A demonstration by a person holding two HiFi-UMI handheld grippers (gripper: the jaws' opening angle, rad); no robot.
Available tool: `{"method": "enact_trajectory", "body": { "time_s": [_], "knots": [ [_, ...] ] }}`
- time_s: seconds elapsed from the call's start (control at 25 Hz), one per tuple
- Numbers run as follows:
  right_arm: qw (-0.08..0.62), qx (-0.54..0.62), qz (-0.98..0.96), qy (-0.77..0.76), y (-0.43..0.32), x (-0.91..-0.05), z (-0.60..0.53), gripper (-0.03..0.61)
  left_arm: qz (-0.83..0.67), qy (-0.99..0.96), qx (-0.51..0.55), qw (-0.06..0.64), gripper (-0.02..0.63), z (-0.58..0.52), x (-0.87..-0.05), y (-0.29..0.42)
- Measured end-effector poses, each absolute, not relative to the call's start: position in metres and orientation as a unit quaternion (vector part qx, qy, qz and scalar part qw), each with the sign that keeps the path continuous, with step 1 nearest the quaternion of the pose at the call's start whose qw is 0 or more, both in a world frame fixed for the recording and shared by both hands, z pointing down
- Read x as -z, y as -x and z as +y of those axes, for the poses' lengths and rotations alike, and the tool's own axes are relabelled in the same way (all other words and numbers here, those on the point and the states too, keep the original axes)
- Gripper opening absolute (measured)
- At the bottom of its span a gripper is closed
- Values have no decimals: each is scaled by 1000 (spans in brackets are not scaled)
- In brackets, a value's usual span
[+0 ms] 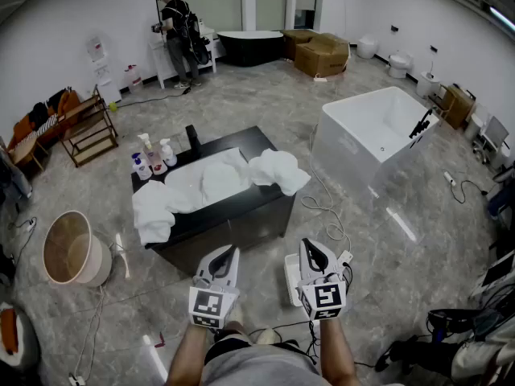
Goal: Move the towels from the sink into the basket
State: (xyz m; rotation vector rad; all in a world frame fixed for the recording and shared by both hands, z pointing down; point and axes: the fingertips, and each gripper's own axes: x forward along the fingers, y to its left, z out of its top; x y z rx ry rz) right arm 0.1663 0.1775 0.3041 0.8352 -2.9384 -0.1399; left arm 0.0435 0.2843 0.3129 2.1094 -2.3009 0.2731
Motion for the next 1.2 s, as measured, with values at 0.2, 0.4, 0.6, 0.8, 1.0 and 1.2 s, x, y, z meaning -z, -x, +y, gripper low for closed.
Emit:
{"method": "enact_trajectory", "body": {
  "time_s": [0.2,0.4,0.6,0.8,1.0,1.2],
  "knots": [
    [47,28,-962,-267,-168,-313,170,0,-737,-671,-81,8,9,273,-315,-45],
    [56,30,-961,-269,-168,-320,155,0,-737,-671,-79,8,9,254,-317,-46],
    [62,38,-961,-266,-154,-319,127,0,-735,-672,-88,15,9,225,-322,-37],
    [70,44,-962,-260,-123,-321,87,0,-730,-677,-95,18,9,182,-327,-11],
    [77,38,-960,-268,-83,-330,32,0,-721,-686,-94,29,9,124,-333,30],
    [91,26,-957,-274,-35,-343,-24,0,-706,-700,-100,43,9,61,-347,76]
  ]
}}
